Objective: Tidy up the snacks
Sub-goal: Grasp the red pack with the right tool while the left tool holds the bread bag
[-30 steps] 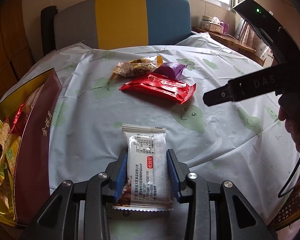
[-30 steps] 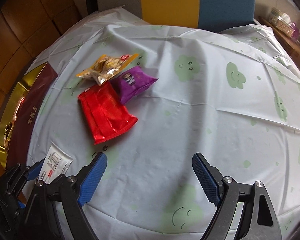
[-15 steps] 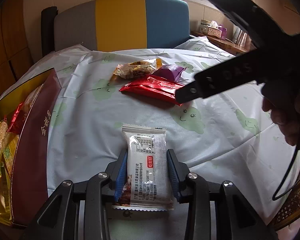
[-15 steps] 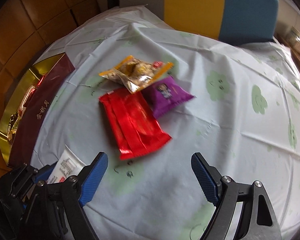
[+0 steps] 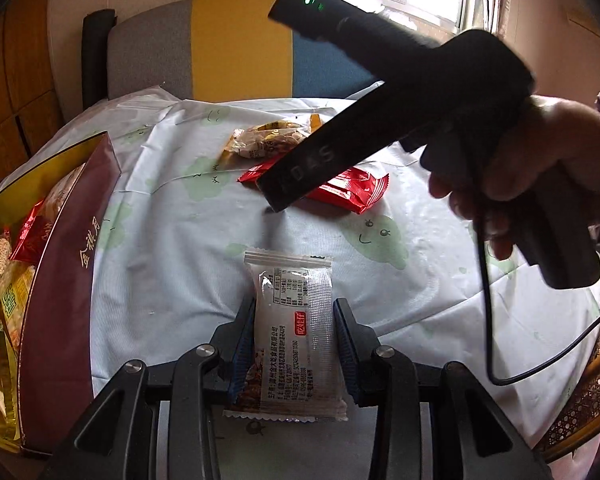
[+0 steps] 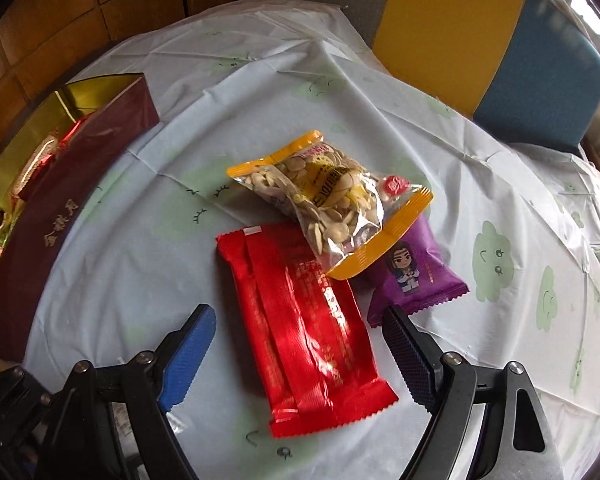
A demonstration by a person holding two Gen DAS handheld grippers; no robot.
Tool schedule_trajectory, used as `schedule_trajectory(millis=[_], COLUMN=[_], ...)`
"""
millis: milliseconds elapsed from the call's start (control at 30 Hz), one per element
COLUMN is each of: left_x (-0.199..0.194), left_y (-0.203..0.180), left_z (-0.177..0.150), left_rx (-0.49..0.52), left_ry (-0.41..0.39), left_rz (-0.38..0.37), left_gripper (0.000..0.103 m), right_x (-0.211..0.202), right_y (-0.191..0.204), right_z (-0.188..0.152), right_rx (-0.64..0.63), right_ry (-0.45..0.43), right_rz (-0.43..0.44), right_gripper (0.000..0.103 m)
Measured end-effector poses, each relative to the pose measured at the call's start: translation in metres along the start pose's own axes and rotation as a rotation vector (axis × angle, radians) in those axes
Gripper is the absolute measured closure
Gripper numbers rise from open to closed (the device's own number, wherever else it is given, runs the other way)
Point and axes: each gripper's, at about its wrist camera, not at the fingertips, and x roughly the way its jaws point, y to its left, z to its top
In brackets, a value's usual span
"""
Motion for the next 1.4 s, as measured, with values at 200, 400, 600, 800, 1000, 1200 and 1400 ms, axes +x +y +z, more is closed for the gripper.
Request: schedule_trajectory(millis=[200, 400, 600, 800, 1000, 1200, 1400], left_x=[0.0, -0.001, 0.0, 0.0, 0.0, 0.0, 0.0], left_y=[0.0, 0.001, 0.0, -0.003, -0.005, -0.004, -0.005], left_z=[0.0, -0.001, 0.0, 0.001, 0.0, 0.001, 0.0], left_rx=[-0.002, -0.006, -0.011, 0.003, 0.007, 0.011, 0.015], left_ry=[-0.001, -0.003, 0.0, 0.002, 0.001, 0.0, -0.002], left_rz=[-0.002, -0.006, 0.001, 0.018, 0.03, 0.036, 0.041], left_gripper=[0.065, 0.065, 0.065, 0.065, 0.065, 0.065, 0.065], right_x=[-0.011, -0.029, -0.04, -0.043, -0.039, -0.036, -0.034], right_y=[0.01, 0.005, 0.004, 0.007, 0.009, 0.012, 0.011], right_z=[-0.014, -0.057, -0.089, -0.108, -0.107, -0.088, -0.084], right_rx=[-0.028, -0.009, -0.016, 0.021, 0.015, 0.003, 0.012], right_ry=[0.01, 0.073, 0.06, -0.036, -0.046, -0.044, -0.051], right_rz=[0.05, 0.102, 0.113, 0.124, 0.126, 0.087, 0.069], right_gripper=[0.056, 0.052, 0.05, 0.036, 0.028, 0.047, 0.053])
